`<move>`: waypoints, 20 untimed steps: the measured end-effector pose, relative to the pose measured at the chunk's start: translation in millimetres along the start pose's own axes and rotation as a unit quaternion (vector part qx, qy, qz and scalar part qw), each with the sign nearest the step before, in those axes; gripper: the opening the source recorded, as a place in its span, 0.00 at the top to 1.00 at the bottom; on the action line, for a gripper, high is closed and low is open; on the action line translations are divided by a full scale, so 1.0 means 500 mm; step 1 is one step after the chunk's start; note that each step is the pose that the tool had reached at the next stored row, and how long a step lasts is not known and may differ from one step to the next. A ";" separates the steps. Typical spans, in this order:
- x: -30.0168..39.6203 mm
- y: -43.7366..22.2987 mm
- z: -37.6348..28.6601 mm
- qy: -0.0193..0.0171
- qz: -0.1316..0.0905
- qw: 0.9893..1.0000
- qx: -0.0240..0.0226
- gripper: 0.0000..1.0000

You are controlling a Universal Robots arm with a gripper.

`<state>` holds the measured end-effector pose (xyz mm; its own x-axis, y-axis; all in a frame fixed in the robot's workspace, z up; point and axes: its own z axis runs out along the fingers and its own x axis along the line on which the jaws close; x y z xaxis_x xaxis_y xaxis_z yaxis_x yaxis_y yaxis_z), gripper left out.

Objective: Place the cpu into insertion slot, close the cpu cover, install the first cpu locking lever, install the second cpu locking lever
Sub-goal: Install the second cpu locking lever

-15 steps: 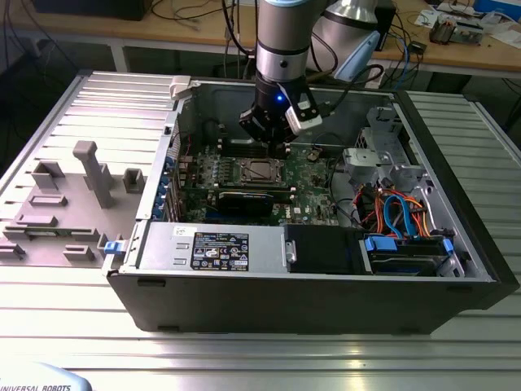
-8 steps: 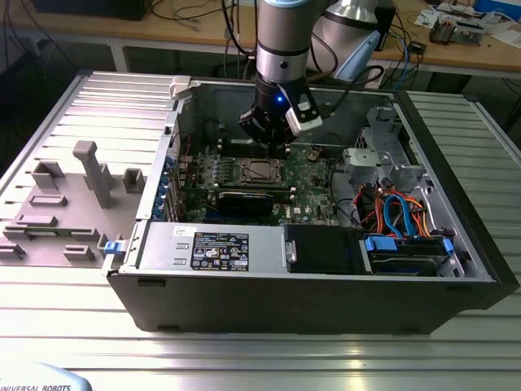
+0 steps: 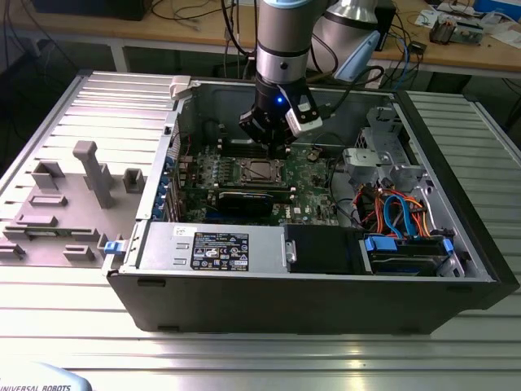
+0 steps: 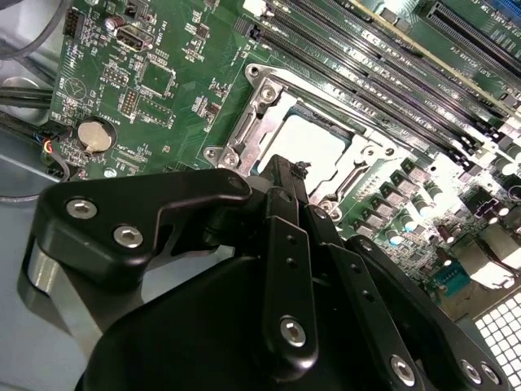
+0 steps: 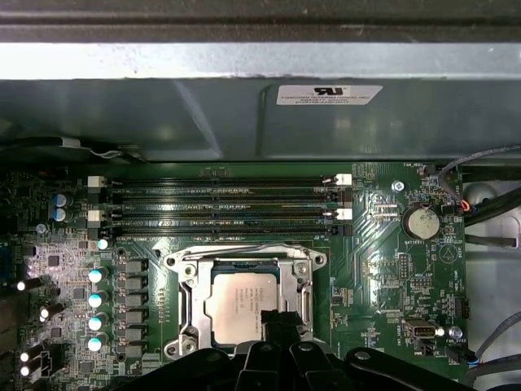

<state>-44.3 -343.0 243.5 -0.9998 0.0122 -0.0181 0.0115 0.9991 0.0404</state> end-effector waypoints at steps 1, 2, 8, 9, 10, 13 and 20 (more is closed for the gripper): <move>0.000 0.000 0.000 0.000 0.000 1.000 0.000 0.89; 0.000 0.000 0.000 0.000 0.000 1.000 0.000 0.89; 0.000 -0.009 0.000 0.000 0.000 1.000 0.000 0.89; 0.000 -0.012 0.000 0.000 0.000 1.000 0.000 0.89; 0.000 -0.016 0.000 0.000 0.000 1.000 0.000 0.89; 0.000 -0.022 0.000 0.000 0.000 1.000 0.000 0.89; 0.000 -0.027 0.000 0.000 0.000 1.000 0.000 0.89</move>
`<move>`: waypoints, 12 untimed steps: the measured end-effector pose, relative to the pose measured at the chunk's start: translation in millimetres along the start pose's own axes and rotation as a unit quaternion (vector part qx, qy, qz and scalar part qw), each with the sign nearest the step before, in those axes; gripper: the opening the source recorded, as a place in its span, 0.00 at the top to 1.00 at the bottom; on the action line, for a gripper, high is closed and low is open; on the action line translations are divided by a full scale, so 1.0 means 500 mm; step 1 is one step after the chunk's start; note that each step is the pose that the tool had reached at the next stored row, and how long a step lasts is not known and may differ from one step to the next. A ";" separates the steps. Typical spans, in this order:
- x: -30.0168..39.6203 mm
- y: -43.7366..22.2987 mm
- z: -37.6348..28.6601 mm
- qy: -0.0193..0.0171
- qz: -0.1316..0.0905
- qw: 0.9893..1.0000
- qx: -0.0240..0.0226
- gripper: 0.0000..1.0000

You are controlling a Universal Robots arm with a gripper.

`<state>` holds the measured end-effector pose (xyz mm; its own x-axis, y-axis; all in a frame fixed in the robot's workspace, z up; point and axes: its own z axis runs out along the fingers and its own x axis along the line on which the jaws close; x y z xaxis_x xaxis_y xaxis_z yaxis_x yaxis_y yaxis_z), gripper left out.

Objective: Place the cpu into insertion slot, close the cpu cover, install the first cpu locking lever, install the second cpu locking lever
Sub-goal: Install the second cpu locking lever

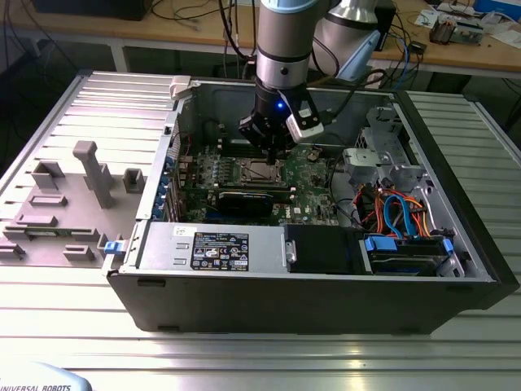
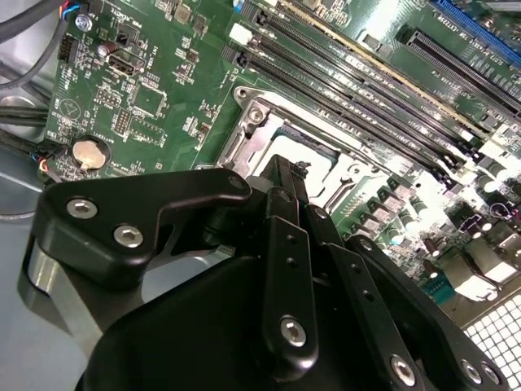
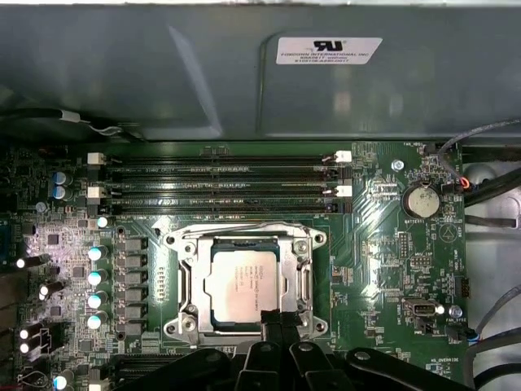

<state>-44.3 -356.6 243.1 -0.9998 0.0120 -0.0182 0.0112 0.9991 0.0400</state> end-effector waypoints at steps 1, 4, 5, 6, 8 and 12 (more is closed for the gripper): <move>0.000 0.000 0.000 0.000 0.000 1.000 0.000 0.89; 0.000 0.000 0.000 0.000 0.000 1.000 0.000 0.89; 0.000 0.000 0.000 0.000 0.000 1.000 0.000 0.89; 0.000 0.000 0.000 0.000 0.000 1.000 0.000 0.89; 0.000 -0.003 0.000 0.000 0.000 1.000 0.000 0.89; 0.000 -0.013 0.001 0.000 0.000 1.000 0.000 0.89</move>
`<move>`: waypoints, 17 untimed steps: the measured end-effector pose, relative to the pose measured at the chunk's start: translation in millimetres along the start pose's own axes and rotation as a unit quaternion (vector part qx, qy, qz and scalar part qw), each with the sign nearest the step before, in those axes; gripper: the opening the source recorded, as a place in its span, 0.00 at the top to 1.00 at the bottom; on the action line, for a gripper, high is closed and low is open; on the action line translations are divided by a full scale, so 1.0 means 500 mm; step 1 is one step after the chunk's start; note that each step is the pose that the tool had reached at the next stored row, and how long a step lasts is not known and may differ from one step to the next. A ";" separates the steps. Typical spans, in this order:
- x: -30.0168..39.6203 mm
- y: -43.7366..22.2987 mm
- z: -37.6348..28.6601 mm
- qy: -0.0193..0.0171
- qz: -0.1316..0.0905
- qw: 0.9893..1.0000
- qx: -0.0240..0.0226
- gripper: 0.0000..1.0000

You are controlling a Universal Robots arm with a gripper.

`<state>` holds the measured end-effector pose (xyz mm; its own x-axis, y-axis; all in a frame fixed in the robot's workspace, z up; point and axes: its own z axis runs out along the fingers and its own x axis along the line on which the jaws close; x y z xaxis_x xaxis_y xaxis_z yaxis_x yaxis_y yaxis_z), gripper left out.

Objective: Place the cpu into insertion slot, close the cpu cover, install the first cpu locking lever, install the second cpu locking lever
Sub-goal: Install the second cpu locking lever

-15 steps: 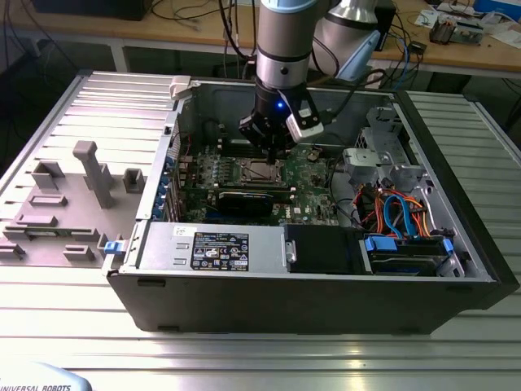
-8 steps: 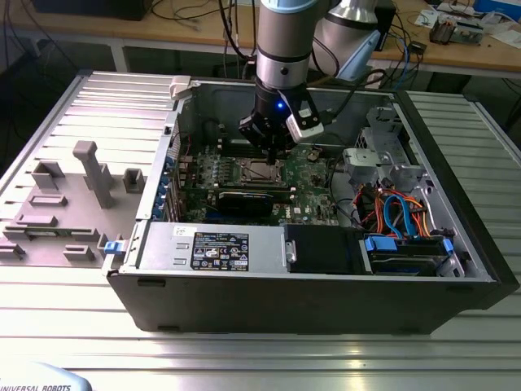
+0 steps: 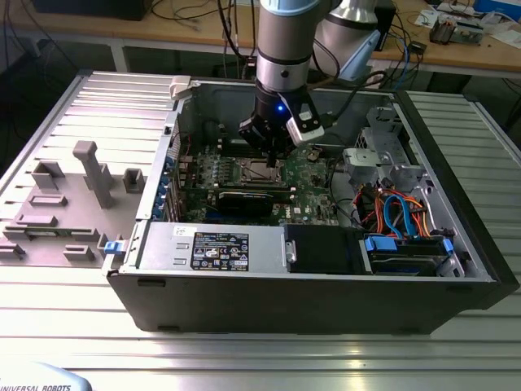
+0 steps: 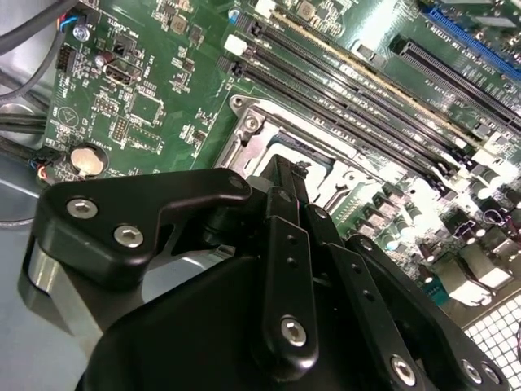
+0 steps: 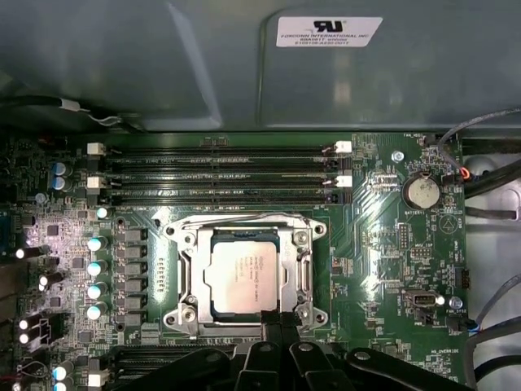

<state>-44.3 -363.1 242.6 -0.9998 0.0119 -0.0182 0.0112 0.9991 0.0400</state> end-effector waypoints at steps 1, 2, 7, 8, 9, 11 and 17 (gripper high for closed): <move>0.000 -0.002 0.000 0.000 0.000 1.000 0.000 0.89; 0.002 -0.003 0.000 0.000 0.000 1.000 0.000 0.89; 0.011 -0.022 0.000 0.000 0.000 1.000 0.000 0.89; 0.011 -0.026 0.000 0.000 0.000 1.000 0.000 0.89; 0.011 -0.028 0.000 0.000 0.000 1.000 0.000 0.89; 0.011 -0.028 0.000 0.000 0.000 1.000 0.000 0.89; 0.011 -0.028 0.000 0.000 0.000 1.000 0.000 0.89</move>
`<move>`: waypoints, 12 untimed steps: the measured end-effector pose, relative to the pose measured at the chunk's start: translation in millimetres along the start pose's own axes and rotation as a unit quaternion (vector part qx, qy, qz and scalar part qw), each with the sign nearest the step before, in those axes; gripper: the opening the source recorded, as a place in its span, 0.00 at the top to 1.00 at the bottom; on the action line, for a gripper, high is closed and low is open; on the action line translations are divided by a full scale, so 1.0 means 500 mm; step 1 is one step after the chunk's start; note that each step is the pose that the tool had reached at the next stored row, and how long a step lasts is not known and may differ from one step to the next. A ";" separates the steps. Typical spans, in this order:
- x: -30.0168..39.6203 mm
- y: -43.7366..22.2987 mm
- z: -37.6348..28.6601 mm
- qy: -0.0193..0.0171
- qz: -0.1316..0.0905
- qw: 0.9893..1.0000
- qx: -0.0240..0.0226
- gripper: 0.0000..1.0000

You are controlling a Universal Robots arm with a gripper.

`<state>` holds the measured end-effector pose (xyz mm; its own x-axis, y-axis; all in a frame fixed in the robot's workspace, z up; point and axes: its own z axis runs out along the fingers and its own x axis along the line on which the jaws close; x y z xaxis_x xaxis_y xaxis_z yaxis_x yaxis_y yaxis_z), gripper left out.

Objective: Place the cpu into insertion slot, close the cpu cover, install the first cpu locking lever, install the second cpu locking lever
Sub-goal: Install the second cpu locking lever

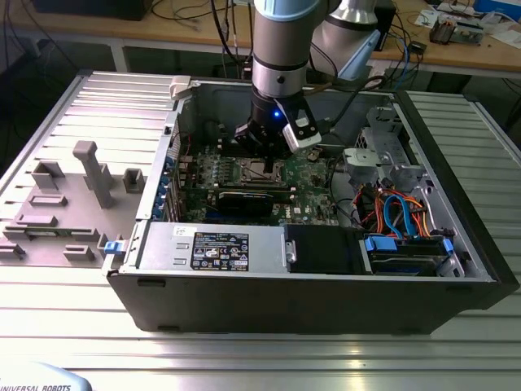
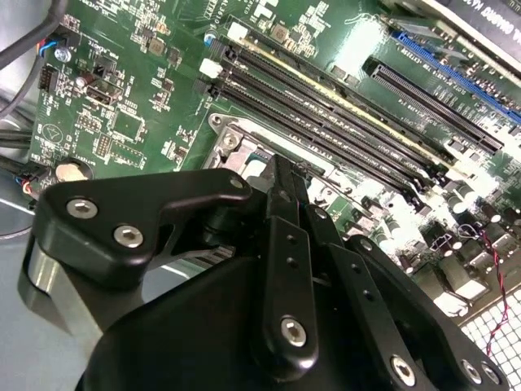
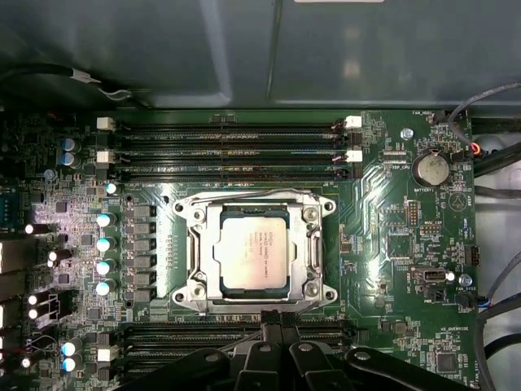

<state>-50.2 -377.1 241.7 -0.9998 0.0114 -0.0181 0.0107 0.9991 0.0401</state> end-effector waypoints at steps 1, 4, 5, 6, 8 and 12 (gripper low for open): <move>0.000 0.000 0.000 0.000 0.000 1.000 0.000 0.89; 0.000 0.000 0.000 0.000 0.000 1.000 0.000 0.89; 0.000 0.000 0.000 0.000 0.000 1.000 0.000 0.89; 0.000 0.000 0.000 0.000 0.000 1.000 0.000 0.89; 0.000 0.000 0.000 0.000 0.000 1.000 0.000 0.89; 0.000 -0.006 0.001 0.001 0.000 1.000 -0.001 0.89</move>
<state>-50.2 -380.1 240.9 -0.9998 0.0114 -0.0161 0.0107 0.9990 0.0425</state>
